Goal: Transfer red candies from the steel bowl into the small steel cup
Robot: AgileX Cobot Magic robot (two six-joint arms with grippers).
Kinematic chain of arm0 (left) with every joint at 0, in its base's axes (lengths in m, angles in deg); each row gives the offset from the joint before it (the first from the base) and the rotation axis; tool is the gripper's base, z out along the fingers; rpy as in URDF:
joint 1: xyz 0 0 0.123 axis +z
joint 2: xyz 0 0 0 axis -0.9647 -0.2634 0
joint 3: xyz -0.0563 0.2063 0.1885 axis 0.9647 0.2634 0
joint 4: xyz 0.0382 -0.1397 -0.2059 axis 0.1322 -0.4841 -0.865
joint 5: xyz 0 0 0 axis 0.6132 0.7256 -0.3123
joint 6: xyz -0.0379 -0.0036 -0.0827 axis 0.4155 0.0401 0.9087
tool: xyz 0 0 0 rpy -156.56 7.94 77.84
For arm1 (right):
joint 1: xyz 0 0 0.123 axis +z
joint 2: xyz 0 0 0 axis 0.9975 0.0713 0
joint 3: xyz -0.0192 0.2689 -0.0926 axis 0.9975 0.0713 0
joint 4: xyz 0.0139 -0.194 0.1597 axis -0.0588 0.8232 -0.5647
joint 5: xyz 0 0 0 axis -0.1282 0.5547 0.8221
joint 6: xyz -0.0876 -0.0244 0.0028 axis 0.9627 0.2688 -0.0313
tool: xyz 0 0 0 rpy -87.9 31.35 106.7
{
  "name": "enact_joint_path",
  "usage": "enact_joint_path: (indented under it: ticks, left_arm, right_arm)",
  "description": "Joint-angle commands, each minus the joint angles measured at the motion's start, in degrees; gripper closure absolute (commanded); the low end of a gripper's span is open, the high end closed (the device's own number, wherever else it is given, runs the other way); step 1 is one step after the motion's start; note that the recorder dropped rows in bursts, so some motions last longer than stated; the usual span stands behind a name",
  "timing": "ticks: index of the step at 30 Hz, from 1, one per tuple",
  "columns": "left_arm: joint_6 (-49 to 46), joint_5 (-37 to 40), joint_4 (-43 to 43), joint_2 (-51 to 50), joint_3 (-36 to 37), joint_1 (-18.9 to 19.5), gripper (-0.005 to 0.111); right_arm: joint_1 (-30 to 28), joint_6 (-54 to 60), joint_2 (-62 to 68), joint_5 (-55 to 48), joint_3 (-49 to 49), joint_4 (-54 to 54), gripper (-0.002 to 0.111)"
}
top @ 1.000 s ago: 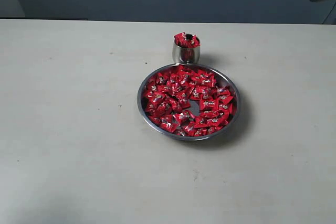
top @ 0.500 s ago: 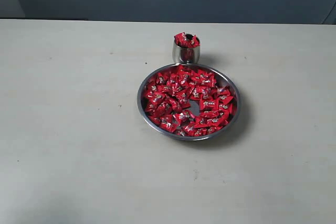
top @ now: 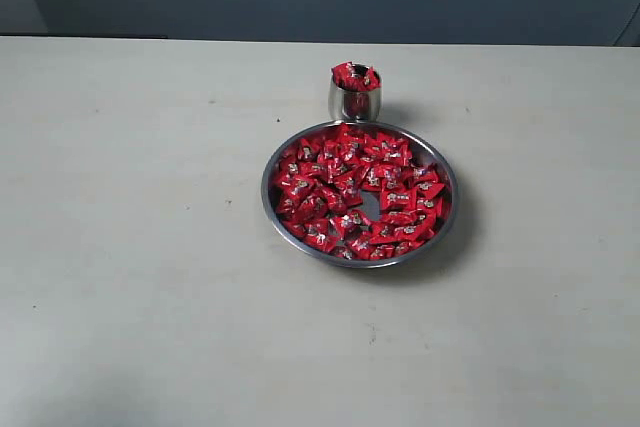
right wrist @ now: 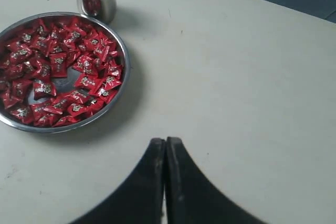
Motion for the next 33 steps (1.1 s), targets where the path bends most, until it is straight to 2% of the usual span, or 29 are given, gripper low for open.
enact_joint_path:
  ticks: [1,13,24,33]
  left_arm:
    - [0.2,-0.3,0.1,0.2,0.3,-0.1,0.106]
    - [0.2,-0.3,0.2,0.2,0.3,-0.1,0.106]
    - [0.2,-0.3,0.2,0.2,0.3,-0.1,0.106]
    - [0.2,-0.3,0.2,0.2,0.3,-0.1,0.106]
  right_arm:
    - [-0.3,-0.2,-0.4,0.8,0.2,0.6,0.108]
    - [-1.9,-0.4,-5.1,6.0,1.6,0.5,0.108]
    - [-11.6,-0.4,-15.6,26.4,21.5,-4.5,0.108]
    - [-18.5,-0.4,-26.3,36.0,35.0,-6.2,0.108]
